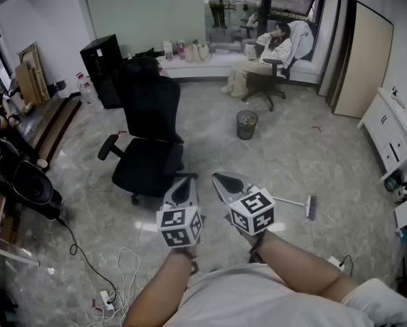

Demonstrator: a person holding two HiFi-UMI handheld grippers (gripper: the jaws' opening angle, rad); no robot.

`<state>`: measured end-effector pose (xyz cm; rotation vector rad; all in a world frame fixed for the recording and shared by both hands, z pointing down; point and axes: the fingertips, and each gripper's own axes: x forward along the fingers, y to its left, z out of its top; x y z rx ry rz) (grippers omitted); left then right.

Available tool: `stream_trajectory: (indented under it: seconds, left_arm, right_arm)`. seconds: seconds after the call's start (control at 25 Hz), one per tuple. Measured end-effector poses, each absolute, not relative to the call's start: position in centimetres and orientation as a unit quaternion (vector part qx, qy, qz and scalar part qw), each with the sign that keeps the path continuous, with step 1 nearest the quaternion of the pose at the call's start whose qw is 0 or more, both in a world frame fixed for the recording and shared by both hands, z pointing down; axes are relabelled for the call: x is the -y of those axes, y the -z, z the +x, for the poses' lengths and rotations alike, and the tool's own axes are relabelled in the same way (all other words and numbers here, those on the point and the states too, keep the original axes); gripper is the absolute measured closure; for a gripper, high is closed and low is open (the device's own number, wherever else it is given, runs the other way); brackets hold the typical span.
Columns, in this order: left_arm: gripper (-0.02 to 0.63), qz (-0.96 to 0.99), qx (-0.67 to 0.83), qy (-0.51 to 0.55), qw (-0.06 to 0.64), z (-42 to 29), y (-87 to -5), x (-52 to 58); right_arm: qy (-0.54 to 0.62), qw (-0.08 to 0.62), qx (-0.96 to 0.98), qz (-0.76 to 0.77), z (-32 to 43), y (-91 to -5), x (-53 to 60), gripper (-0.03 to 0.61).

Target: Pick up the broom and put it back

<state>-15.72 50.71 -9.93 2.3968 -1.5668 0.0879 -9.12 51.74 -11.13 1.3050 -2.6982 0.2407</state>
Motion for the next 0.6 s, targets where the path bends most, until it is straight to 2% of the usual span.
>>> stream_trajectory:
  seconds: [0.6]
  left_arm:
    - [0.609,0.833,0.536,-0.026,0.135,-16.0,10.0,-48.2]
  right_arm:
    - [-0.106,0.057,0.894,0.432,-9.3,10.6,-49.1,0.577]
